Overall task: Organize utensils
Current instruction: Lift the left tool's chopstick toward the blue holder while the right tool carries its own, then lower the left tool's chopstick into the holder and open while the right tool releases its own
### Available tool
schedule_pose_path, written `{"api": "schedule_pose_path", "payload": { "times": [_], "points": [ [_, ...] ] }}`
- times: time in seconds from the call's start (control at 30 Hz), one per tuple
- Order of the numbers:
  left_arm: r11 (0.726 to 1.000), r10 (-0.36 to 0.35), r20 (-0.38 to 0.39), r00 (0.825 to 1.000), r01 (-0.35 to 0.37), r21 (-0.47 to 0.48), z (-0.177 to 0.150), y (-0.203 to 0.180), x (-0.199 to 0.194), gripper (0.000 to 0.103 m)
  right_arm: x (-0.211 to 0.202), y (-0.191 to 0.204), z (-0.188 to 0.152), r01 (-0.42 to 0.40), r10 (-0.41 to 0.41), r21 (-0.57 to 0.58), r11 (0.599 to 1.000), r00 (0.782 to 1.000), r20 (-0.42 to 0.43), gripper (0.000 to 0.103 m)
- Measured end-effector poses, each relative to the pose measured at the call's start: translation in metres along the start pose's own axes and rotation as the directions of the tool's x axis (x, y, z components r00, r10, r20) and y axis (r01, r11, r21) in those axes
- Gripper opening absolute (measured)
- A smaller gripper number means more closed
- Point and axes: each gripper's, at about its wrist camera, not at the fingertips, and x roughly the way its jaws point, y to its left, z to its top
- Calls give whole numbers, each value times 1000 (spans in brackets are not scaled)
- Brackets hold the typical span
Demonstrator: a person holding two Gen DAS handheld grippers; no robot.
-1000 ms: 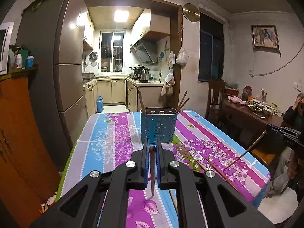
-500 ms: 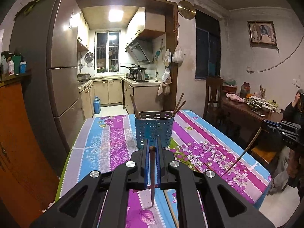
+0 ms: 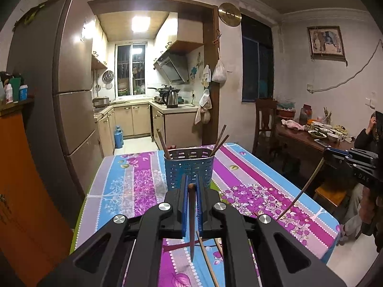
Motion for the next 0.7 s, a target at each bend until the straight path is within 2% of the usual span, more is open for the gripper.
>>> {"api": "schedule_pose_path", "payload": {
  "times": [0.33, 0.53, 0.7],
  "points": [
    [999, -29, 15, 999, 28, 31, 27, -17, 17, 8, 3, 15, 34, -43, 42, 20, 999, 998, 41, 5],
    [998, -34, 59, 998, 30, 58, 58, -28, 33, 8, 14, 21, 62, -64, 61, 40, 997, 996, 65, 5],
    [997, -23, 110, 994, 15, 73, 100, -30, 56, 8, 36, 22, 98, -55, 48, 56, 997, 991, 129, 5]
  ]
}}
